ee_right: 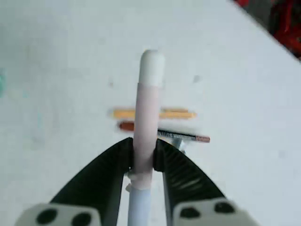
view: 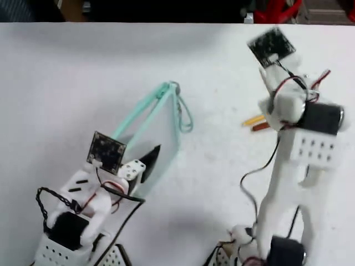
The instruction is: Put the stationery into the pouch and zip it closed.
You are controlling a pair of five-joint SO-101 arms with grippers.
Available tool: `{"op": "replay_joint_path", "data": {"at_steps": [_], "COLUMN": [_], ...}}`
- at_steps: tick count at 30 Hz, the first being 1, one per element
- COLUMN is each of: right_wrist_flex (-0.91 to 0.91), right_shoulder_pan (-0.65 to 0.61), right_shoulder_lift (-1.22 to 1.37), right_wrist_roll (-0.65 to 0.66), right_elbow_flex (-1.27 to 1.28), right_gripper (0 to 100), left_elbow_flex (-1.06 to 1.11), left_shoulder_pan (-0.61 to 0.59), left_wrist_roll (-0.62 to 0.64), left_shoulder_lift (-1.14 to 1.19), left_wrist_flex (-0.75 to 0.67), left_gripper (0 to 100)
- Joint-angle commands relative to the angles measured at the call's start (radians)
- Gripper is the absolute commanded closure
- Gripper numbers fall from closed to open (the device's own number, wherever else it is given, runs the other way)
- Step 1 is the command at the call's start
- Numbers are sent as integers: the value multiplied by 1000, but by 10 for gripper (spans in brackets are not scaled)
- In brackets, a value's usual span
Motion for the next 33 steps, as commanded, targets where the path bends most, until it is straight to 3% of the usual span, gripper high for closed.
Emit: {"op": "replay_joint_path", "data": {"at_steps": [1, 5, 11, 17, 23, 33], "right_wrist_flex": [27, -28, -248, -506, -650, -618], "right_shoulder_pan": [-197, -429, -763, -785, -785, -789], "right_shoulder_lift": [-113, -246, -309, -280, -222, -122], "right_wrist_roll": [-351, -640, -713, -715, -715, -712], "right_elbow_flex": [-166, -270, -201, 35, 104, 178], "right_gripper": [981, 981, 981, 981, 981, 981], "left_elbow_flex": [-21, -21, -29, -32, -32, -32], "left_shoulder_pan": [1, 1, 1, 1, 1, -7], "left_wrist_roll": [9, 9, 9, 11, 11, 9], "left_shoulder_lift": [-7, -7, -7, -7, -7, -7], "left_wrist_flex": [0, 0, -2, -2, -2, -2], "left_gripper": [758, 757, 756, 756, 756, 756]}}
